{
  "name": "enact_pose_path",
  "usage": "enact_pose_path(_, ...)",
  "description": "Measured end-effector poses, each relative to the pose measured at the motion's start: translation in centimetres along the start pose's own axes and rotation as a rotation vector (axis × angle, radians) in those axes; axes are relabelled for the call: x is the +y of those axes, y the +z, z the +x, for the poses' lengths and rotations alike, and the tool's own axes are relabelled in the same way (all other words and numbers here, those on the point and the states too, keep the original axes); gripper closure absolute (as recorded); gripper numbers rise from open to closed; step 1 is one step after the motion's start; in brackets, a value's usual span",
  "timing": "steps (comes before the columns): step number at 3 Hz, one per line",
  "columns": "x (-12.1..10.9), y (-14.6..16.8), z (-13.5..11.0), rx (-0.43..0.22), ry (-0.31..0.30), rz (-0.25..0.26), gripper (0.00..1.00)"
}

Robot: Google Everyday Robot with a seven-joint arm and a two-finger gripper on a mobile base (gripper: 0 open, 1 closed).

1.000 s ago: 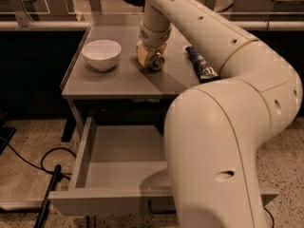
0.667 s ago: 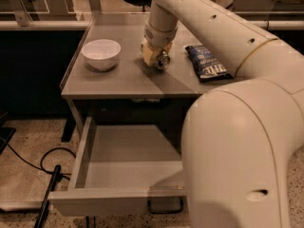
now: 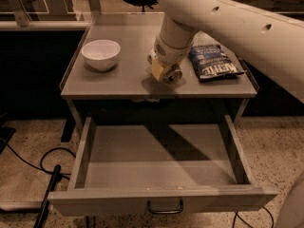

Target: Place 7up can into top drawer

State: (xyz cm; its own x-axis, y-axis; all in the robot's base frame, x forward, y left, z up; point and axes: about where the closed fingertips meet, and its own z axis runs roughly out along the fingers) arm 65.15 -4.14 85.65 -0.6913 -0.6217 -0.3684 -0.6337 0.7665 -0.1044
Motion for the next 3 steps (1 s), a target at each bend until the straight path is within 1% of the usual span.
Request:
enact_pose_path(1, 0.0, 0.0, 0.0, 0.0, 0.0, -0.001, 1.0)
enact_pose_path(2, 1.7, -1.3, 2.2, 0.008, -0.002, -0.033, 1.0)
enact_pose_path(3, 5.6, -3.6, 5.9, 0.038, 0.004, -0.09, 1.0)
